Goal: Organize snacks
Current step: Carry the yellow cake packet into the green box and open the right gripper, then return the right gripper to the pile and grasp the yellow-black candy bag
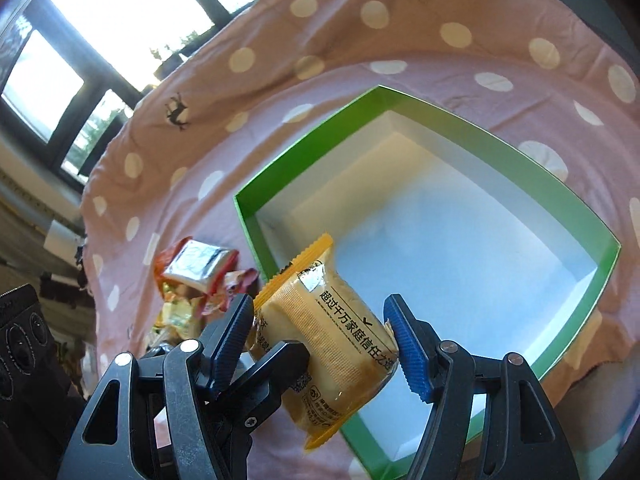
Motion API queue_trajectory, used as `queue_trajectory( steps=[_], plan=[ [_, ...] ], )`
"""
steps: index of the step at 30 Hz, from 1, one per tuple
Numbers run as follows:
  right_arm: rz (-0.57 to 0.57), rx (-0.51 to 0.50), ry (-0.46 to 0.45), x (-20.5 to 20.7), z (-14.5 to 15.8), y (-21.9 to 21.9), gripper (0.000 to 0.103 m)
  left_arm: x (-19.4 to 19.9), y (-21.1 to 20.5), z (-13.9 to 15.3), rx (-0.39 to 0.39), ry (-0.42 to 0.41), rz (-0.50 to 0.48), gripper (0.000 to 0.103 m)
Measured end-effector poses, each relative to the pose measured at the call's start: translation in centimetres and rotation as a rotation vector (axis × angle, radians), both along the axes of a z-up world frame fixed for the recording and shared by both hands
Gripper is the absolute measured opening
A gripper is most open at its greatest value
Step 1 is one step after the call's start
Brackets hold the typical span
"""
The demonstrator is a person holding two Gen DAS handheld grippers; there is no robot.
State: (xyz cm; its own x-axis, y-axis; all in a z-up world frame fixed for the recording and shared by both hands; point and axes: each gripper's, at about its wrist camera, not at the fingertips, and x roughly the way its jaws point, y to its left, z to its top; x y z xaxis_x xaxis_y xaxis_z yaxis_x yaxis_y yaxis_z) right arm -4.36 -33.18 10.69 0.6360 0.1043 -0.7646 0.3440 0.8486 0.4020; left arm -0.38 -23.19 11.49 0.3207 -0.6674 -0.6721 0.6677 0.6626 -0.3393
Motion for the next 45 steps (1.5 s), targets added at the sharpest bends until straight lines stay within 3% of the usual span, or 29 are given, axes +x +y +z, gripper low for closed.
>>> queue_trajectory(
  steps=[9, 20, 27, 30, 32, 37, 45],
  plan=[
    [-0.079, -0.008, 0.005, -1.1, -0.3, -2.1, 0.070, 0.1, -2.4, -0.5, -0.011, 0.032, -0.054, 0.037],
    [-0.151, -0.003, 0.035, -1.5, -1.7, -4.8, 0.071, 0.6, -5.0, -2.3, 0.021, 0.135, -0.085, 0.035],
    [-0.144, -0.092, 0.073, -1.1, -2.0, -3.5, 0.070, 0.6, -3.9, -2.9, 0.021, 0.155, -0.074, 0.029],
    [-0.146, -0.146, 0.088, -1.0, -2.0, -2.6, 0.070, 0.6, -3.1, -3.1, 0.031, 0.148, -0.070, 0.025],
    [-0.140, -0.143, 0.089, -1.0, -2.1, -2.2, 0.070, 0.7, -2.6, -3.1, 0.049, 0.136, -0.055, 0.015],
    [-0.128, -0.147, 0.099, -0.8, -2.0, -1.3, 0.070, 1.5, -1.2, -3.4, 0.046, 0.146, -0.036, 0.006],
    [-0.112, -0.132, 0.110, -0.6, -2.0, 0.2, 0.070, 1.6, -0.2, -3.0, 0.109, 0.059, -0.023, 0.006]
  ],
)
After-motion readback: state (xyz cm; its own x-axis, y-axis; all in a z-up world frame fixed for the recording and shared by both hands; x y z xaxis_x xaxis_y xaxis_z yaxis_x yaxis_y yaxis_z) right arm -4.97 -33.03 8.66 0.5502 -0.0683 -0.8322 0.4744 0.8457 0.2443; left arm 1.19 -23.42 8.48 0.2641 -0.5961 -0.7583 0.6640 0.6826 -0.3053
